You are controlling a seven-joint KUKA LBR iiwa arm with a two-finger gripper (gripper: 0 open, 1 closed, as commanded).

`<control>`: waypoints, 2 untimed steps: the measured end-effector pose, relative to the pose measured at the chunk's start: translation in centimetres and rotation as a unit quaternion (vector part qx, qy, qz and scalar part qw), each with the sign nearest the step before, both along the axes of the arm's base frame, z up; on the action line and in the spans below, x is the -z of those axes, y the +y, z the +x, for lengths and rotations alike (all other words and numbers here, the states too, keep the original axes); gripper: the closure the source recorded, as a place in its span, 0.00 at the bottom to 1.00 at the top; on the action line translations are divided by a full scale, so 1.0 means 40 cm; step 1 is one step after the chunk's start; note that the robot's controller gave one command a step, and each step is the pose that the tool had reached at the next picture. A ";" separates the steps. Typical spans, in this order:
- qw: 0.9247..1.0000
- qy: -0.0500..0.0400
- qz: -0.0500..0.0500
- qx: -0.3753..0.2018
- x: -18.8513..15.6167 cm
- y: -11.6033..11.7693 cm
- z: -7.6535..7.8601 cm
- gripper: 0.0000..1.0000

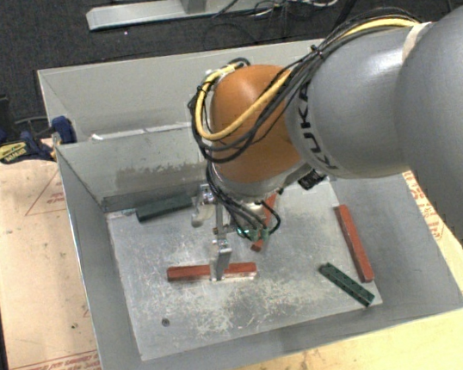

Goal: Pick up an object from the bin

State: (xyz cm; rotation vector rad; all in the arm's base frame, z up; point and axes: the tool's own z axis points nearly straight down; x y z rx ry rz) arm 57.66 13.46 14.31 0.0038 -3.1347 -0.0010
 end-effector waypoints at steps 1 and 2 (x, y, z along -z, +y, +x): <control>1.000 -0.004 0.000 0.001 -0.010 -0.001 0.005 0.00; 1.000 -0.014 0.004 0.000 0.159 -0.012 0.014 1.00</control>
Offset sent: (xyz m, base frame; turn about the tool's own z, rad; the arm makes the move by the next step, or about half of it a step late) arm -0.0014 -0.0076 -0.0731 -0.0012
